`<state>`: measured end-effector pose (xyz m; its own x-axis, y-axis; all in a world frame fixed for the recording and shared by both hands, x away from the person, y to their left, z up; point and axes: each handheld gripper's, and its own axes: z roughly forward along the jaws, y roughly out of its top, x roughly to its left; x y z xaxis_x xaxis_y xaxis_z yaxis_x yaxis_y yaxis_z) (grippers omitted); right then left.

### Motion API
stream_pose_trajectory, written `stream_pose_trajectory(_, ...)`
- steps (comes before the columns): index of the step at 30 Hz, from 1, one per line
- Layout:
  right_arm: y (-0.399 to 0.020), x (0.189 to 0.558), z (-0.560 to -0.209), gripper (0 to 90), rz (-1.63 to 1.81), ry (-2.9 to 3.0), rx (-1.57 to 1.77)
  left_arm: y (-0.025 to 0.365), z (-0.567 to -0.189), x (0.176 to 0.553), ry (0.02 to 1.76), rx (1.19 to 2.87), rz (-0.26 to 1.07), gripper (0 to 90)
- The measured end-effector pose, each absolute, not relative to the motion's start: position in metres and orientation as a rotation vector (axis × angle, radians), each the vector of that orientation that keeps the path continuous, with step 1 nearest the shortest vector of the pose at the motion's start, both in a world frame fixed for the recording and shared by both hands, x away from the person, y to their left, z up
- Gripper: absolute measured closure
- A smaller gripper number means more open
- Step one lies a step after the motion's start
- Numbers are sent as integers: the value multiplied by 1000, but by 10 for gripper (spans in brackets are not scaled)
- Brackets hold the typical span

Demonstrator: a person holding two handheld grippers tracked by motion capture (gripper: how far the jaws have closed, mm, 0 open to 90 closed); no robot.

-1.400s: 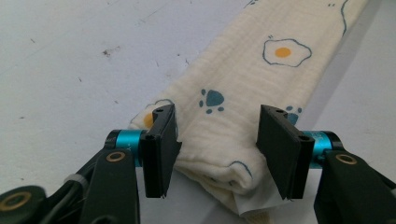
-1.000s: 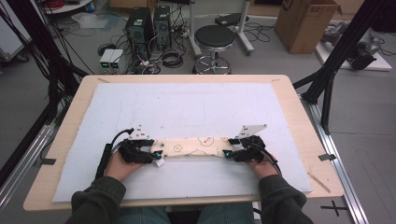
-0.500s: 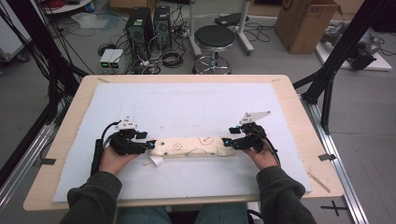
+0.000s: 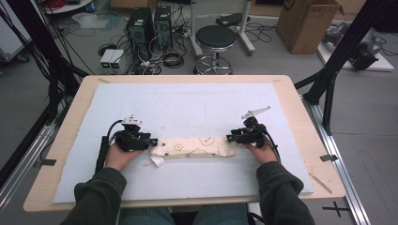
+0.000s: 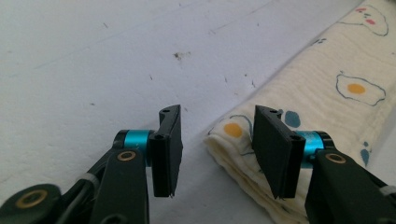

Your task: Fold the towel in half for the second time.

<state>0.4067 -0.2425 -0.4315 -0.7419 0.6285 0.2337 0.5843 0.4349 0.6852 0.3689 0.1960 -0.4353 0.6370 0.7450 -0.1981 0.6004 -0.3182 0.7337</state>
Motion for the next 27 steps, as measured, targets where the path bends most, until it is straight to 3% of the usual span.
stream_pose_trajectory(13, -238, 408, -437, 798, 1210, 2708, 1076, 192, -436, 368, 1007, 2073, 173, 802)
stream_pose_trajectory(27, -238, 410, -425, 819, 1197, 2633, 1083, 188, -424, 378, 1040, 2034, 279, 824)
